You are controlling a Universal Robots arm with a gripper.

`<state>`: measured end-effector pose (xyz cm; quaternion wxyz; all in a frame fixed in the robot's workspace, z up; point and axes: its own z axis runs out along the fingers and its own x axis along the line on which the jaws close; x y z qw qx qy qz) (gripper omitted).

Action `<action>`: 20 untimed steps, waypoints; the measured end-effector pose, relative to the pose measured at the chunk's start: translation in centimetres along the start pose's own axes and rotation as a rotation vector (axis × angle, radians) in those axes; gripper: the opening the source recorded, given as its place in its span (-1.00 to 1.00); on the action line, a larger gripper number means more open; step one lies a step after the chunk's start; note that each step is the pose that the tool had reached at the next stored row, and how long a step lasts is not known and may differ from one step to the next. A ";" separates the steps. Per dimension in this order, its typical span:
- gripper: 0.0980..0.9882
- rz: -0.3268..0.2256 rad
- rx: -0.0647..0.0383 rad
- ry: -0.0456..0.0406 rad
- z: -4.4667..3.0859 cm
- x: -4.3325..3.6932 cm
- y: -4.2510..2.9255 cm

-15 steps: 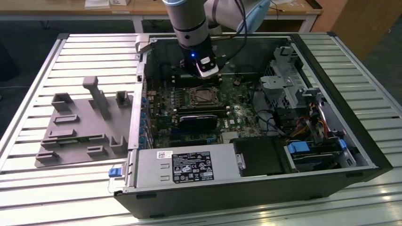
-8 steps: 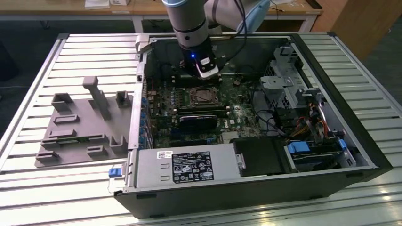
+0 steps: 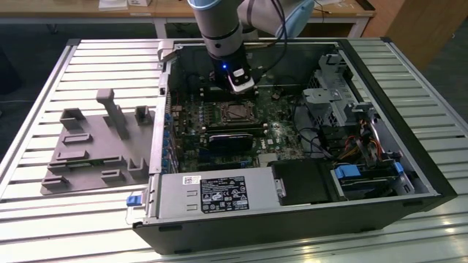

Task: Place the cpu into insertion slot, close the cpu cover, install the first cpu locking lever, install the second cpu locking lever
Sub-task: 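Install the first cpu locking lever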

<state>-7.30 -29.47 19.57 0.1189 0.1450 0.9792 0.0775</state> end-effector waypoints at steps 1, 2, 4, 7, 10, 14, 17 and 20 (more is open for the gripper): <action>-0.99 0.000 0.002 -0.0004 0.04 0.01 -0.01; -0.99 0.000 0.003 -0.0009 0.07 0.01 -0.01; -0.99 -0.001 0.005 -0.0017 0.13 0.03 -0.03; -0.99 -0.001 0.008 -0.0023 0.22 0.04 -0.05; -0.99 0.000 0.008 -0.0029 0.35 -0.02 -0.02; -0.99 0.001 0.010 -0.0034 0.40 -0.17 0.00; -0.99 0.001 0.010 -0.0033 0.47 -0.34 0.05; -0.99 0.001 0.010 -0.0035 0.59 -0.66 0.14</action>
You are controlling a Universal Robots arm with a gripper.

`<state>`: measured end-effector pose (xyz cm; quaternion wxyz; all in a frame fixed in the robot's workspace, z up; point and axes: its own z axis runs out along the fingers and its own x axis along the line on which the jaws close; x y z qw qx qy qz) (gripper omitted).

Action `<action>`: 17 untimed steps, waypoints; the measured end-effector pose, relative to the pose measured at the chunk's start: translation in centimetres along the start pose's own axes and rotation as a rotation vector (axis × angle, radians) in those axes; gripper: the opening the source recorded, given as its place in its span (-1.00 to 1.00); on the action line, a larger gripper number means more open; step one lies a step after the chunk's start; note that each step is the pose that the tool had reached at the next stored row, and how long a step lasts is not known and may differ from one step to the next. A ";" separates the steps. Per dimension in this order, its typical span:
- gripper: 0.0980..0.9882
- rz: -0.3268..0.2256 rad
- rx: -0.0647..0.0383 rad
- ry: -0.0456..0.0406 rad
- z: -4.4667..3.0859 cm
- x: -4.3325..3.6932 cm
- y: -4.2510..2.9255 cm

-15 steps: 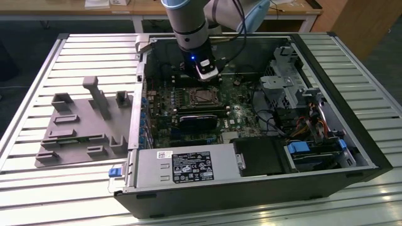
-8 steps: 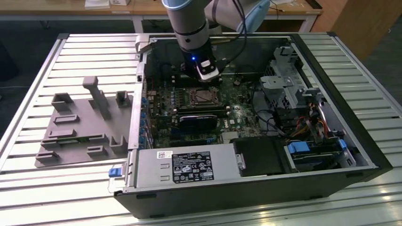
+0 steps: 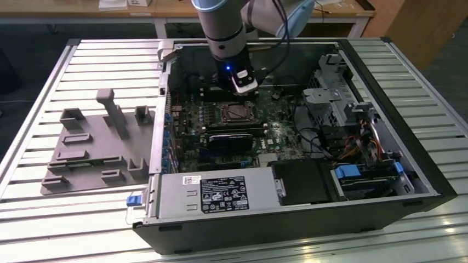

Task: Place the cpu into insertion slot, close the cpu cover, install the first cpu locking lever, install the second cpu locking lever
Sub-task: 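Install the first cpu locking lever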

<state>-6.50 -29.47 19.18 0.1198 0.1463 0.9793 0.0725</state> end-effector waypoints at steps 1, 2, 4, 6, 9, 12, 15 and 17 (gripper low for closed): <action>-0.99 0.000 0.000 0.0000 0.02 -0.06 0.01; -0.99 0.000 0.000 0.0000 0.02 -0.07 0.01; -0.99 0.000 0.000 0.0001 0.02 -0.07 0.01; -0.99 0.000 0.000 0.0001 0.02 -0.07 0.02; -0.99 0.000 0.000 0.0001 -0.06 -0.09 0.04; -0.99 0.000 0.000 0.0001 -0.42 -0.17 0.10; -0.99 0.000 0.001 -0.0001 -0.90 -0.28 0.20; -0.99 -0.001 0.002 -0.0006 -1.27 -0.36 0.28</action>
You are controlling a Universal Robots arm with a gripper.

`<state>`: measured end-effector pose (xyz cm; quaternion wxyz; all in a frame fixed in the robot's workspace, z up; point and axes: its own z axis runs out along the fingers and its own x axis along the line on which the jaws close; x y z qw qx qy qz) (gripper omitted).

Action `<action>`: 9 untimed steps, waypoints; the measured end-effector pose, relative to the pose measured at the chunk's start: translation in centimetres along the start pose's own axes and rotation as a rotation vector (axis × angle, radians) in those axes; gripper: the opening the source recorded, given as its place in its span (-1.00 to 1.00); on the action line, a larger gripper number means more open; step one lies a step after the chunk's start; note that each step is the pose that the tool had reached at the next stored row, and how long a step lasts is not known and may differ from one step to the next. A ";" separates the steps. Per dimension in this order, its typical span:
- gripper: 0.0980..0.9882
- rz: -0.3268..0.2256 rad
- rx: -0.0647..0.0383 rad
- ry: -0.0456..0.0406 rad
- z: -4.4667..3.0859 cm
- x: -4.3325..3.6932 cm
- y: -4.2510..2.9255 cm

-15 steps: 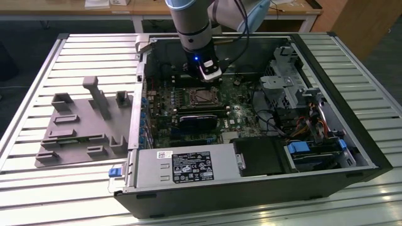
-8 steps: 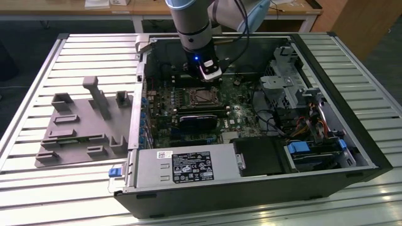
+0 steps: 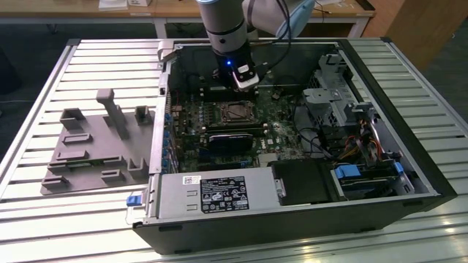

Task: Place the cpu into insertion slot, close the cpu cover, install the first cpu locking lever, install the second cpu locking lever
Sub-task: 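Install the first cpu locking lever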

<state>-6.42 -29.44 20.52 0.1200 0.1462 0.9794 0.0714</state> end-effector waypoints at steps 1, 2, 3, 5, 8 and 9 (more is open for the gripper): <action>-0.99 0.000 0.001 -0.0001 -0.21 -0.04 0.04; -0.99 0.000 0.002 -0.0003 -0.39 -0.08 0.08; -0.99 -0.001 0.002 -0.0006 -0.57 -0.12 0.12; -0.99 -0.001 0.004 -0.0011 -0.90 -0.19 0.18; -0.99 -0.002 0.006 -0.0016 -1.25 -0.27 0.24; -0.99 -0.002 0.006 -0.0017 -1.34 -0.29 0.26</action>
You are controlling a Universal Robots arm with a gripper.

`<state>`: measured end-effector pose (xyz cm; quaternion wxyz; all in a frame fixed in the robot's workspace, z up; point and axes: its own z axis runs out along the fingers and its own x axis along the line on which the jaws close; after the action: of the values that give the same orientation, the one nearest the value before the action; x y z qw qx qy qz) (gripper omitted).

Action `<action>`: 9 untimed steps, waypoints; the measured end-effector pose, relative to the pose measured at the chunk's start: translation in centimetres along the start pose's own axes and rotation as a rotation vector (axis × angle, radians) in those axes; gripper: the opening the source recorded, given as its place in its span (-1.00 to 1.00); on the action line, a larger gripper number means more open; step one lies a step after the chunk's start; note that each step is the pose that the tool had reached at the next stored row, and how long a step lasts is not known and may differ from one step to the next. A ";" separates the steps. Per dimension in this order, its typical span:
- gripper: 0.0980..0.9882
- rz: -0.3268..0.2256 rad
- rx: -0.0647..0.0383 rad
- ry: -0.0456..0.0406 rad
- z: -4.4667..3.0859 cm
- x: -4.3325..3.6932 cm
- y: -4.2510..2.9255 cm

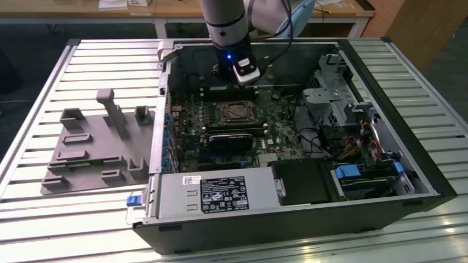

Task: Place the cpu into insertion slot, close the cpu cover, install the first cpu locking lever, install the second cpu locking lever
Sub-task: 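Install the first cpu locking lever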

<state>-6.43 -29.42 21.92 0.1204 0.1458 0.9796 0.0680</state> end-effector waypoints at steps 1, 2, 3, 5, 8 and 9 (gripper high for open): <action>-0.99 0.000 0.000 -0.0001 -0.06 -0.01 0.01; -0.99 0.000 0.000 -0.0002 -0.06 -0.01 0.01; -0.99 0.000 0.000 -0.0002 -0.06 -0.01 0.01; -0.99 0.000 0.000 -0.0002 -0.06 -0.01 0.01; -0.99 0.000 0.000 -0.0002 -0.07 -0.01 0.01; -0.99 0.000 0.000 0.0003 -0.07 -0.01 0.01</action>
<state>-6.43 -29.42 21.99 0.1202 0.1458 0.9796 0.0679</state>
